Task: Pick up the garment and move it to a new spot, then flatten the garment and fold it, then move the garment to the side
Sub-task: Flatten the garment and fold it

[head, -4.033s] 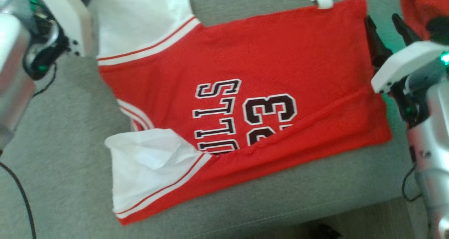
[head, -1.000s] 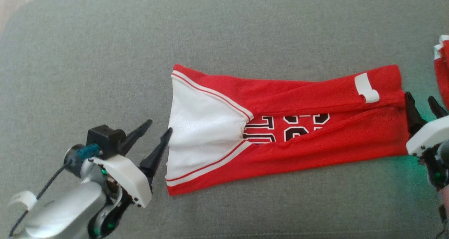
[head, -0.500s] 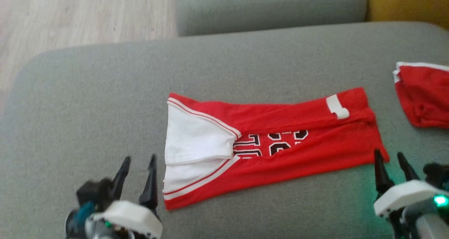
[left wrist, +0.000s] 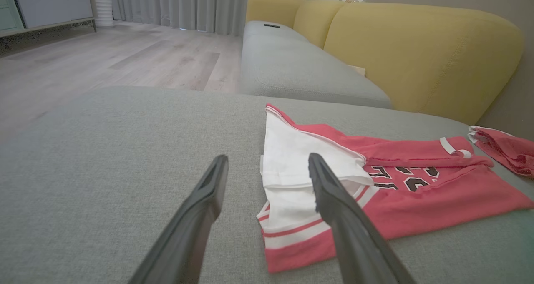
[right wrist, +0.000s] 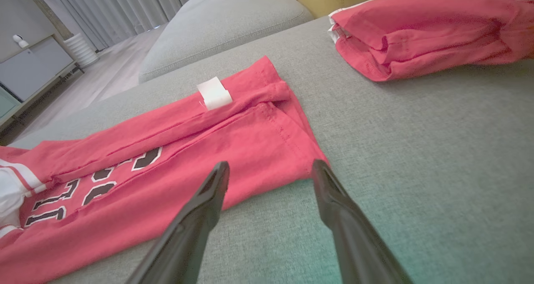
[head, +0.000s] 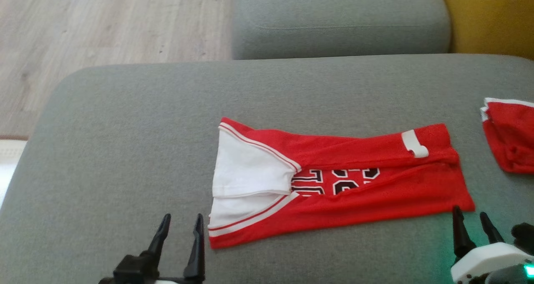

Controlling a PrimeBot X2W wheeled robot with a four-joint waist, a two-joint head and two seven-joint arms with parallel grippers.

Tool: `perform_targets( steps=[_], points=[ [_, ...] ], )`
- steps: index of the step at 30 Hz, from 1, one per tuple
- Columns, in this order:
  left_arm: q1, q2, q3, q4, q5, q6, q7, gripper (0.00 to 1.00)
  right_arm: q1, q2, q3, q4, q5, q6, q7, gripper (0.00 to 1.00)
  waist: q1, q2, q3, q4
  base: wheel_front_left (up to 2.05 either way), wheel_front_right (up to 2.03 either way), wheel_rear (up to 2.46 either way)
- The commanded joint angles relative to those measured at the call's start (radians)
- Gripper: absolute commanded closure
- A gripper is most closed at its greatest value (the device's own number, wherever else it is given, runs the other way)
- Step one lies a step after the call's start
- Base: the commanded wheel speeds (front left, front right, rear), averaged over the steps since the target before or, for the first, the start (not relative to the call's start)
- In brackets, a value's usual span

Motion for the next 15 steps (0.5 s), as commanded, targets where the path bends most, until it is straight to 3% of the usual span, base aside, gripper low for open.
perform_targets(
  steps=[1, 15],
  points=[
    [-0.032, -0.014, 0.036, -0.036, 0.017, -0.008, -0.012, 0.0, -0.036, -0.018, 0.01, -0.028, 0.005, 0.007, 0.004, 0.0, 0.0, -0.0001, 0.006, 0.018, 0.0, 0.0, 0.0],
    [-0.08, -0.082, 0.025, -0.028, 0.113, -0.093, -0.012, 0.0, -0.331, -0.089, -0.157, 0.177, -0.063, 0.007, 0.149, 0.0, 0.0, -0.0001, 0.141, 0.1, 0.0, 0.0, 0.0]
  ],
)
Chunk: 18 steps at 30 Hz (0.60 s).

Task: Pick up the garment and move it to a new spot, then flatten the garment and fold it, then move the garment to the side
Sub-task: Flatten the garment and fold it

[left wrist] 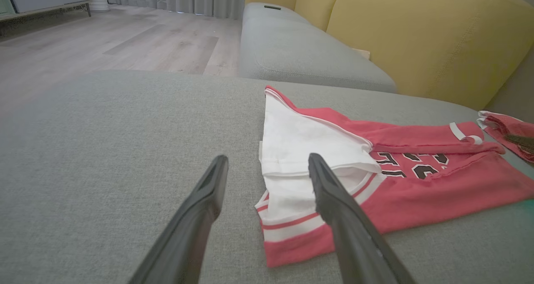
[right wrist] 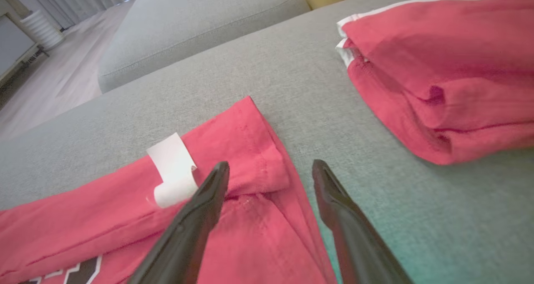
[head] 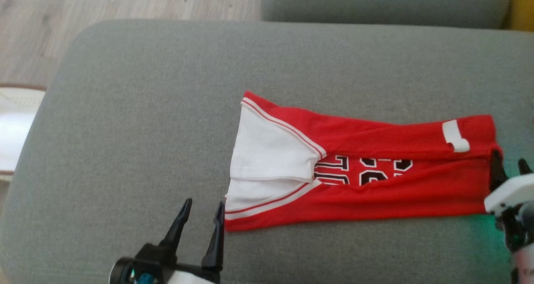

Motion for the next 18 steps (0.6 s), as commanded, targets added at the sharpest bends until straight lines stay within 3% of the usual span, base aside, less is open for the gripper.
perform_targets(
  steps=[1, 12, 13, 15, 18],
  points=[
    [-0.047, -0.014, 0.025, -0.025, 0.009, -0.006, -0.012, 0.0, -0.031, -0.026, 0.015, -0.008, -0.012, 0.007, 0.0, 0.0, 0.0, 0.0, 0.022, 0.011, 0.0, 0.0, 0.0],
    [-0.079, -0.025, 0.029, 0.0, 0.026, -0.039, -0.012, 0.0, -0.117, -0.025, 0.033, 0.181, -0.053, 0.007, 0.039, 0.0, 0.0, 0.0, 0.054, 0.005, 0.0, 0.0, 0.0],
    [-0.08, -0.025, 0.03, 0.001, 0.027, -0.041, -0.012, 0.0, -0.116, -0.02, 0.041, 0.188, -0.046, 0.007, 0.04, 0.05, 0.0, 0.0, 0.052, 0.002, 0.0, 0.0, 0.0],
    [-0.08, -0.026, 0.03, 0.002, 0.03, -0.043, -0.012, 0.0, -0.115, -0.013, 0.055, 0.197, -0.025, 0.007, 0.046, 1.0, 0.0, 0.0, 0.05, -0.001, 0.0, 0.0, 0.0],
    [-0.079, -0.027, 0.033, 0.001, 0.033, -0.042, -0.012, 0.0, -0.111, -0.012, 0.084, 0.187, -0.001, 0.007, 0.041, 1.0, 0.0, 0.0, 0.046, -0.008, 0.0, 0.0, 0.0]
  ],
)
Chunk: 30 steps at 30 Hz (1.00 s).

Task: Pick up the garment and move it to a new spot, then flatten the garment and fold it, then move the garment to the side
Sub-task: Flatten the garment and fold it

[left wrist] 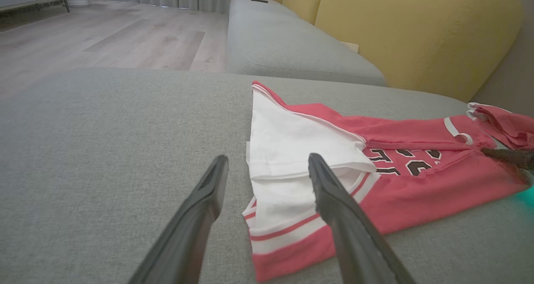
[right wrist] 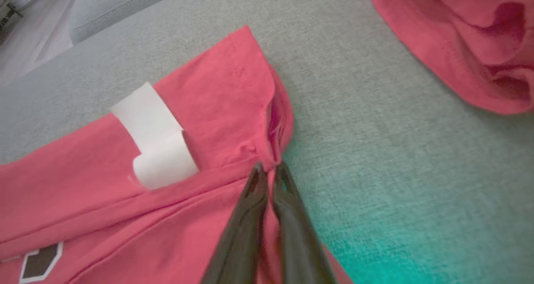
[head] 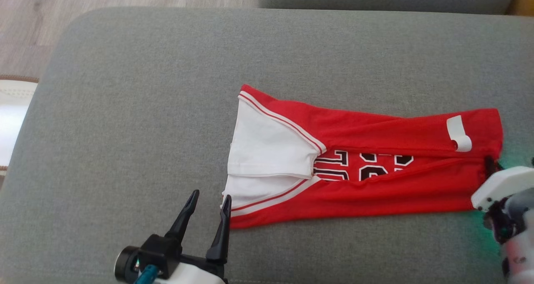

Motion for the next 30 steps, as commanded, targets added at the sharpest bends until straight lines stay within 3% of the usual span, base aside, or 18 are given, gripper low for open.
perform_targets(
  steps=[1, 5, 9, 15, 21, 30],
  points=[
    [-0.031, -0.01, 0.033, -0.03, 0.012, 0.0, -0.012, 0.0, 0.004, 0.003, 0.036, -0.011, 0.01, 0.007, 0.003, 1.0, 0.0, 0.0, -0.003, -0.004, 0.0, 0.0, 0.0],
    [-0.025, -0.011, 0.038, -0.03, 0.016, 0.0, -0.012, 0.0, 0.006, -0.022, 0.058, -0.047, 0.029, 0.007, -0.031, 1.0, 0.0, 0.0, -0.015, -0.019, 0.0, 0.0, 0.0],
    [-0.017, -0.011, 0.046, -0.032, 0.018, -0.003, -0.012, 0.0, -0.008, -0.09, 0.065, -0.085, 0.026, 0.007, -0.046, 1.0, 0.0, 0.0, -0.032, -0.049, 0.0, 0.0, 0.0],
    [-0.018, -0.012, 0.044, -0.029, 0.016, -0.005, -0.012, 0.0, -0.022, -0.155, 0.072, -0.134, 0.021, 0.007, -0.02, 1.0, 0.0, 0.0, -0.049, -0.072, 0.0, 0.0, 0.0],
    [-0.012, -0.012, 0.042, -0.016, 0.012, -0.002, -0.012, 0.0, 0.0, -0.121, 0.123, -0.268, 0.033, 0.007, -0.007, 1.0, 0.0, 0.0, -0.082, -0.075, 0.0, 0.0, 0.0],
    [0.002, -0.012, 0.027, -0.003, 0.008, -0.002, -0.012, 0.0, 0.07, 0.023, 0.245, -0.55, 0.04, 0.007, 0.065, 1.0, 0.0, 0.0, -0.133, -0.037, 0.0, 0.0, 0.0]
  ],
)
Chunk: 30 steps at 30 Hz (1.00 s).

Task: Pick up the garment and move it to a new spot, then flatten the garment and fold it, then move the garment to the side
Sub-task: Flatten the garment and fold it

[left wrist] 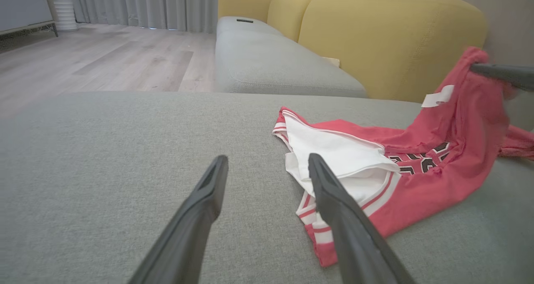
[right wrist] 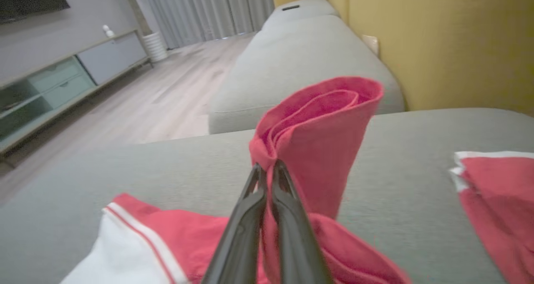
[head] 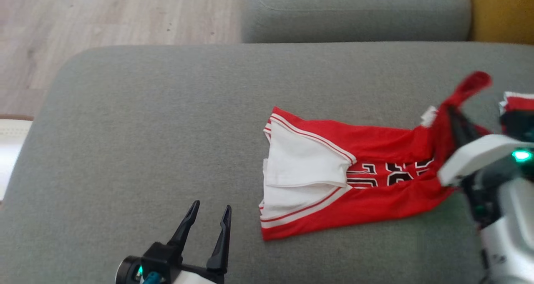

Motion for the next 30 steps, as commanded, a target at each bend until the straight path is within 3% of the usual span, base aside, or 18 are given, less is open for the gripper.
perform_targets(
  steps=[1, 9, 21, 22, 23, 24, 30],
  points=[
    [-0.022, -0.01, 0.024, -0.029, -0.001, -0.001, -0.012, 0.0, -0.014, 0.016, 0.034, -0.065, -0.003, 0.007, 0.011, 1.0, 0.0, 0.0, -0.012, 0.02, 0.0, 0.0, 0.0],
    [-0.019, -0.01, 0.011, -0.017, 0.001, -0.011, -0.012, 0.0, 0.03, 0.147, 0.136, -0.171, -0.01, 0.007, 0.081, 1.0, 0.0, 0.0, -0.022, 0.098, 0.0, 0.0, 0.0],
    [-0.042, -0.01, -0.013, -0.001, -0.009, -0.016, -0.012, 0.0, 0.006, 0.18, 0.265, -0.065, 0.033, 0.007, 0.076, 1.0, 0.0, 0.0, -0.002, 0.178, 0.0, 0.0, 0.0],
    [-0.044, -0.01, -0.014, -0.001, -0.01, -0.015, -0.012, 0.0, 0.001, 0.18, 0.272, -0.051, 0.041, 0.007, 0.067, 0.77, 0.0, 0.0, -0.001, 0.181, 0.0, 0.0, 0.0],
    [-0.045, -0.01, -0.015, 0.0, -0.012, -0.014, -0.012, 0.0, -0.004, 0.18, 0.279, -0.039, 0.05, 0.007, 0.057, 0.13, 0.0, 0.0, 0.0, 0.183, 0.0, 0.0, 0.0],
    [-0.045, -0.01, -0.016, 0.0, -0.013, -0.013, -0.012, 0.0, -0.01, 0.18, 0.28, -0.029, 0.062, 0.007, 0.042, 0.0, 0.0, 0.0, 0.0, 0.184, 0.0, 0.0, 0.0],
    [-0.039, -0.01, -0.013, 0.001, -0.018, -0.005, -0.012, 0.0, -0.039, 0.18, 0.291, -0.032, 0.186, 0.007, -0.053, 0.0, 0.0, 0.0, -0.003, 0.161, 0.0, 0.0, 0.0]
  ],
)
